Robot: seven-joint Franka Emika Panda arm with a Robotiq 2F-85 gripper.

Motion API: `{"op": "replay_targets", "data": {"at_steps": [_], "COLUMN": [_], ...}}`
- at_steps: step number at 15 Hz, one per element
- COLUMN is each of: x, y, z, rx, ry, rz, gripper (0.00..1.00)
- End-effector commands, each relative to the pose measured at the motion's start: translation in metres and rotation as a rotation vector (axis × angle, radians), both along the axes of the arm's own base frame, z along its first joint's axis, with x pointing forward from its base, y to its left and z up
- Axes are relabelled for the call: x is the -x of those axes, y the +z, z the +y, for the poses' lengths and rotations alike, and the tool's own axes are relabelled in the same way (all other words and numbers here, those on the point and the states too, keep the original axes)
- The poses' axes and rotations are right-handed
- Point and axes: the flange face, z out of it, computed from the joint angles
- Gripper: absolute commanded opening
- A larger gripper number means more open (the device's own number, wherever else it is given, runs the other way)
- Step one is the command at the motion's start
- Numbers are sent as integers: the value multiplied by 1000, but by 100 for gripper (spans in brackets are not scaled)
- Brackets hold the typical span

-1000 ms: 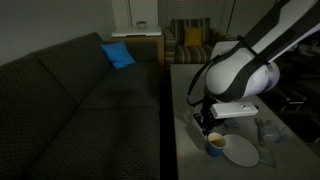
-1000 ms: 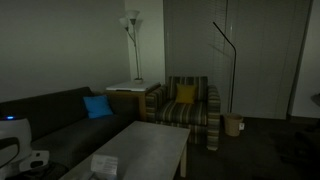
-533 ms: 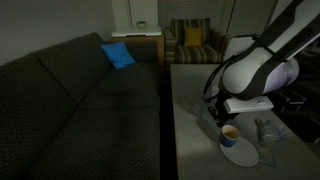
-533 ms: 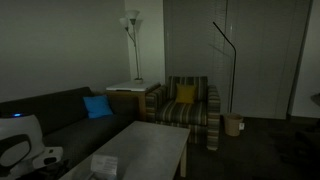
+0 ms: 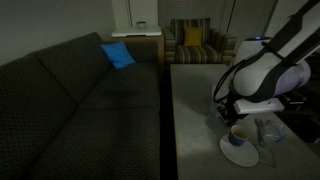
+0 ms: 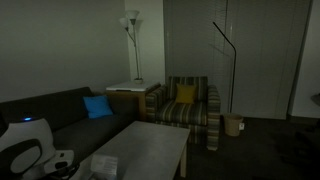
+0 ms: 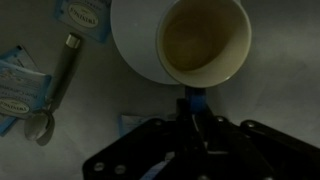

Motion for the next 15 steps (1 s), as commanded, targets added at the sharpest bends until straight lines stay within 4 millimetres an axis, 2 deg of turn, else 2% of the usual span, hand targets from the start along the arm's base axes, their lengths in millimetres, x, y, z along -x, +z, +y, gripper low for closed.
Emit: {"op": "replay_targets", "data": {"at_steps": [1,15], "x": [3,17], "y": [-5,-48], "z": [-12,-12], "rx": [-34,-94], "ry": [-14,-18], "rz": [6,-6], "gripper": [3,3]}}
